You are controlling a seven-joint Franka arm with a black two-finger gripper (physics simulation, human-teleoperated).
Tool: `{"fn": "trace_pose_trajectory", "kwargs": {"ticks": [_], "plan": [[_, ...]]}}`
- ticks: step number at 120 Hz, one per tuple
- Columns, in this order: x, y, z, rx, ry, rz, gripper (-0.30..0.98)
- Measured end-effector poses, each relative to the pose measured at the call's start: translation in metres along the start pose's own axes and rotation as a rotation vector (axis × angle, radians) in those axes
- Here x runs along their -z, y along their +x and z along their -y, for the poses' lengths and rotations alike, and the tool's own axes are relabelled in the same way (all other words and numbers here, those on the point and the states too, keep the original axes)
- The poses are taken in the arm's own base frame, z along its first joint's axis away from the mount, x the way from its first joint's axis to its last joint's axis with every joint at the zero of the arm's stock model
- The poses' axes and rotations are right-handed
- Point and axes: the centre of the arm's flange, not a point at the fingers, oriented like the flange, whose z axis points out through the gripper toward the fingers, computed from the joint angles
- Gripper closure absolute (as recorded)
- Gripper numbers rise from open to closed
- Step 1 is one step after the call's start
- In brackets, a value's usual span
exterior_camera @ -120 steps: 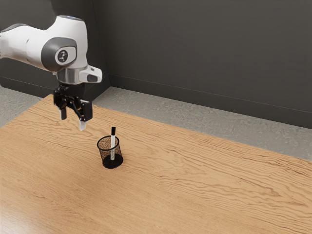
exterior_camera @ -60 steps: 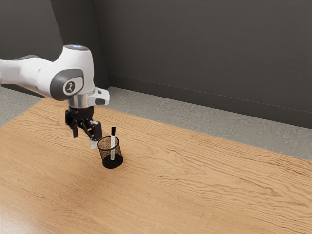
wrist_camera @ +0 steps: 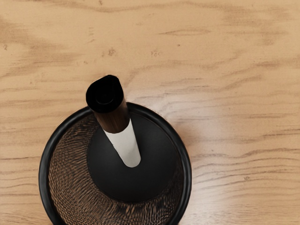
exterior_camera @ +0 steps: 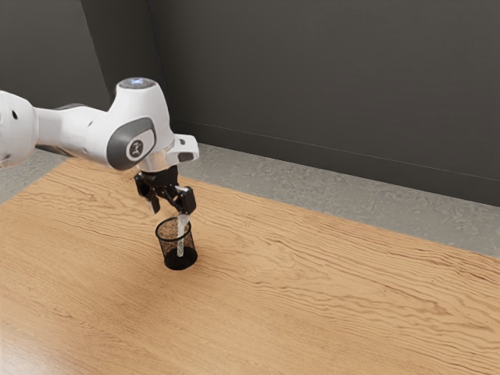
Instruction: Take the marker out of the pen holder and place it to the left of the pen holder.
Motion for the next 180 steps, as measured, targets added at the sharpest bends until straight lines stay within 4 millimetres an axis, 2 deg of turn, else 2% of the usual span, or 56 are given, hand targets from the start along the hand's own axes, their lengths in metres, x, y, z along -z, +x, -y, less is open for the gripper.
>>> {"fn": "trace_pose_trajectory", "kwargs": {"ticks": [43,98,117,145,180], "plan": [[-0.016,0.026,0.005,0.027,-0.002,-0.016,0.07],[-0.026,0.042,0.012,0.03,0.002,-0.022,0.07],[-0.022,0.044,0.012,0.032,-0.001,-0.031,0.11],[-0.022,0.043,0.021,0.046,0.002,-0.028,0.38],[-0.026,0.043,0.02,0.039,0.006,-0.022,0.51]]}}
